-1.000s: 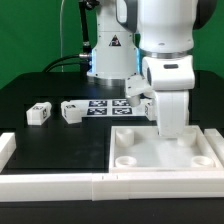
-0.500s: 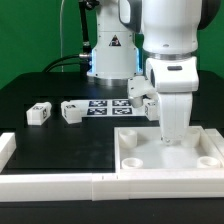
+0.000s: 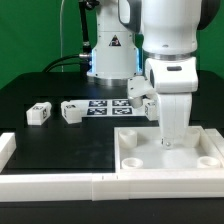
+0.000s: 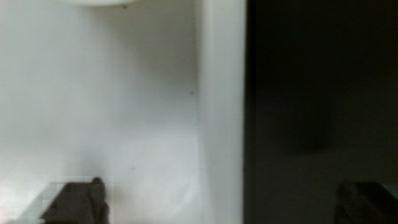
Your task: Assemble one leg
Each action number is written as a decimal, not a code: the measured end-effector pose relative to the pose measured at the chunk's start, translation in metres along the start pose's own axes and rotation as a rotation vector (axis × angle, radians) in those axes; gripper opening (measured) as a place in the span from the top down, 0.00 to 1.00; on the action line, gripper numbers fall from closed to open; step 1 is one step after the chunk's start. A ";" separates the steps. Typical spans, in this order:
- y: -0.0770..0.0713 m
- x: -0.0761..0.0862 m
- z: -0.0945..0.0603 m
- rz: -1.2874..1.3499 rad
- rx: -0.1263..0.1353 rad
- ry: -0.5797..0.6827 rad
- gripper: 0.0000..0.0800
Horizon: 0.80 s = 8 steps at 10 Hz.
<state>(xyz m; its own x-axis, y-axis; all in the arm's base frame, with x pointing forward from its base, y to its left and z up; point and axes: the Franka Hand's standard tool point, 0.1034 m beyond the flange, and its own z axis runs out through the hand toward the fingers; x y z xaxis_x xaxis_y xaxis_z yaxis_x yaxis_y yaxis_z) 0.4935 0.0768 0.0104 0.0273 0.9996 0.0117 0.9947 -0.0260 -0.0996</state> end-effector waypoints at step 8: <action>-0.015 0.000 -0.023 0.052 -0.025 -0.010 0.19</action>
Offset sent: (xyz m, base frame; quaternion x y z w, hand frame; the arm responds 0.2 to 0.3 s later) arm 0.0000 0.0000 0.0000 0.0000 0.0000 0.0000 1.0000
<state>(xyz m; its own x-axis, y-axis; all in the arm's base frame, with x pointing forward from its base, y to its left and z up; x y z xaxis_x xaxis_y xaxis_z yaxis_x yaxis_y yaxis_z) 0.4809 0.0771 0.0351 0.0786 0.9969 -0.0029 0.9941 -0.0786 -0.0746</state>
